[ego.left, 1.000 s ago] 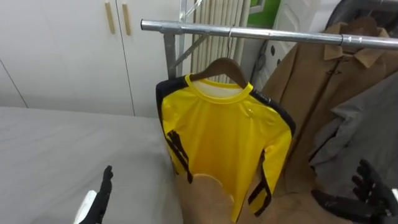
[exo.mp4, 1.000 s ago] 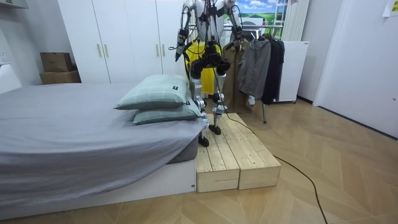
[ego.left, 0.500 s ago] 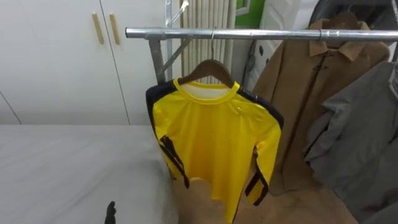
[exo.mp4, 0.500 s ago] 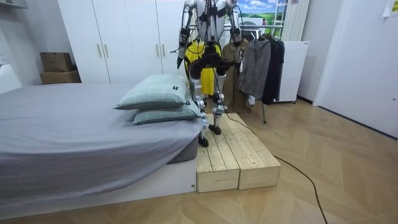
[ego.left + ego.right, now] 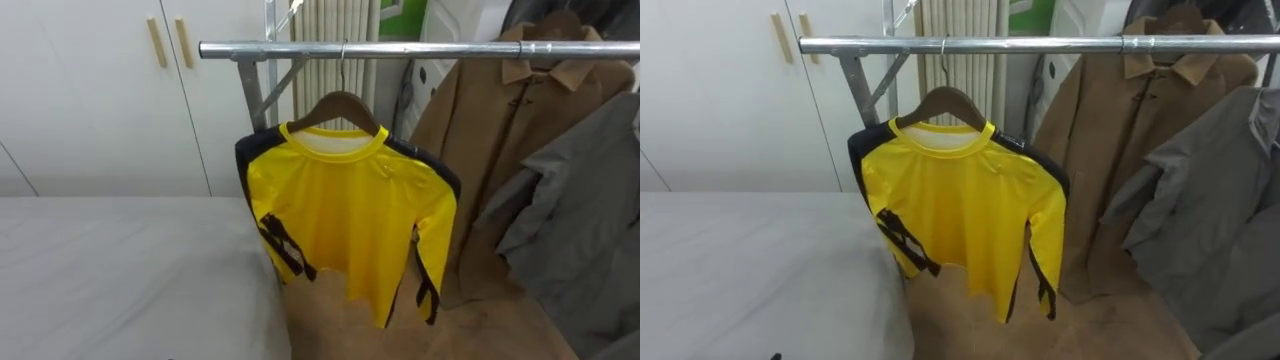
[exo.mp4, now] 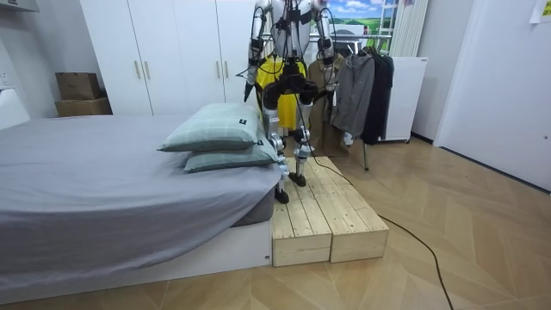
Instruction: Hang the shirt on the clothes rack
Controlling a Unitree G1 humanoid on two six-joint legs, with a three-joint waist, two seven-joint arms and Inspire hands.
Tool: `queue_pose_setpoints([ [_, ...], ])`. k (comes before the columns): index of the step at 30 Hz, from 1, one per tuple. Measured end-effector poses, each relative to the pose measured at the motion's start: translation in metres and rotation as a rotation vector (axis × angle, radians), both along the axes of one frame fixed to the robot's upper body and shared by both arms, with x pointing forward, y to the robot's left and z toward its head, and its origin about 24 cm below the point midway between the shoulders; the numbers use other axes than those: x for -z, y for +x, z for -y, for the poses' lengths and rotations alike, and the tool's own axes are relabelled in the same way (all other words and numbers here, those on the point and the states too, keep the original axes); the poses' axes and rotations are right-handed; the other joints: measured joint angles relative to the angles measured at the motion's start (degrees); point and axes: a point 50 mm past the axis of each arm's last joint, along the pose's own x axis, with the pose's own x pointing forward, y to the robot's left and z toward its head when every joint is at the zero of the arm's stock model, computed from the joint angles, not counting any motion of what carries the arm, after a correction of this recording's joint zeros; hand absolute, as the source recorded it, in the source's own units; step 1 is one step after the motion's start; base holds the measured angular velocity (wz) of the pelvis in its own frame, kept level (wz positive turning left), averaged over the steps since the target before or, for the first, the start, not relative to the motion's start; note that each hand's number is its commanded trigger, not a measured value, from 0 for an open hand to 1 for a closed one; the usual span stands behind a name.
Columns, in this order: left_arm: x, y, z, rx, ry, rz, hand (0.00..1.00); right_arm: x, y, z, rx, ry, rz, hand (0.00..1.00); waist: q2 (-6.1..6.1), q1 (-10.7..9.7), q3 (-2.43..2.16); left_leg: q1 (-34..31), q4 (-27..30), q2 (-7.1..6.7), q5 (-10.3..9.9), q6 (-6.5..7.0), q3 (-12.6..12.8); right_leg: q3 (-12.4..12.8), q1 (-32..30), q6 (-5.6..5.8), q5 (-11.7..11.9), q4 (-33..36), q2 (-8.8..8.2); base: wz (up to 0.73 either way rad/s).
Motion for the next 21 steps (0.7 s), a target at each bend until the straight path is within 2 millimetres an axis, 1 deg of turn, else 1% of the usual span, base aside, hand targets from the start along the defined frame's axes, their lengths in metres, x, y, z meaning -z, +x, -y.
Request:
queue_pose_setpoints([
  [4, 0.000, 0.003, 0.003, 0.020, -0.022, -0.003, 0.00, 0.001, 0.002, -0.004, -0.033, 0.024, -0.001, 0.00, -0.05, 0.53, 0.05, -0.10, -0.01, 0.02, 0.00, 0.01, -0.08, -0.11, -0.09, -0.02, -0.11, 0.00, 0.01, 0.00],
  [8, 0.000, 0.003, 0.006, 0.031, -0.035, -0.006, 0.00, 0.001, 0.011, -0.009, -0.079, 0.054, 0.017, 0.00, -0.50, 0.77, 0.14, -0.76, 0.17, -0.04, 0.01, 0.02, -0.83, -0.49, -0.53, -0.01, -0.20, 0.10, -0.21, 0.06],
  [10, 0.001, 0.003, 0.008, 0.043, -0.038, -0.009, 0.00, 0.001, 0.013, -0.011, -0.088, 0.059, 0.023, 0.00, -0.63, 1.29, 0.16, -0.97, 0.24, -0.08, 0.01, 0.03, -1.23, -0.72, -0.63, 0.01, -0.25, 0.13, -0.34, 0.09],
  [12, 0.002, 0.003, 0.013, 0.065, -0.043, -0.013, 0.00, 0.001, 0.014, -0.013, -0.100, 0.060, 0.022, 0.00, -0.72, 1.52, 0.10, -1.19, 0.30, -0.18, 0.02, 0.04, -2.12, -1.52, -0.60, 0.05, -0.55, 0.29, -0.72, 0.21],
  [14, 0.003, 0.003, 0.018, 0.090, -0.048, -0.019, 0.00, 0.001, 0.018, -0.015, -0.119, 0.060, 0.024, 0.00, -0.98, 1.56, 0.14, -1.53, 0.74, -0.41, -0.02, 0.13, -3.32, -2.17, -0.87, 0.14, -1.30, 1.32, -1.17, 0.25],
  [15, 0.003, 0.003, 0.018, 0.094, -0.048, -0.019, 0.00, 0.001, 0.018, -0.015, -0.120, 0.058, 0.025, 0.00, -1.04, 1.57, 0.12, -1.58, 0.78, -0.43, -0.03, 0.15, -3.69, -2.35, -0.86, 0.17, -1.44, 1.45, -1.25, 0.20],
  [18, 0.003, 0.003, 0.018, 0.098, -0.048, -0.020, 0.00, 0.001, 0.020, -0.016, -0.123, 0.061, 0.030, 0.00, -1.33, 1.77, 0.09, -1.61, 0.79, -0.46, -0.03, 0.15, -4.71, -3.97, -0.69, 0.03, -2.19, 2.04, -1.77, 0.20],
  [21, 0.002, 0.004, 0.019, 0.103, -0.051, -0.020, 0.00, 0.001, 0.020, -0.017, -0.126, 0.063, 0.030, 0.00, -1.32, 1.78, 0.08, -1.76, 0.98, -0.46, -0.02, 0.14, -5.63, -4.67, -0.64, -0.06, -2.62, 2.26, -1.97, 0.14],
])
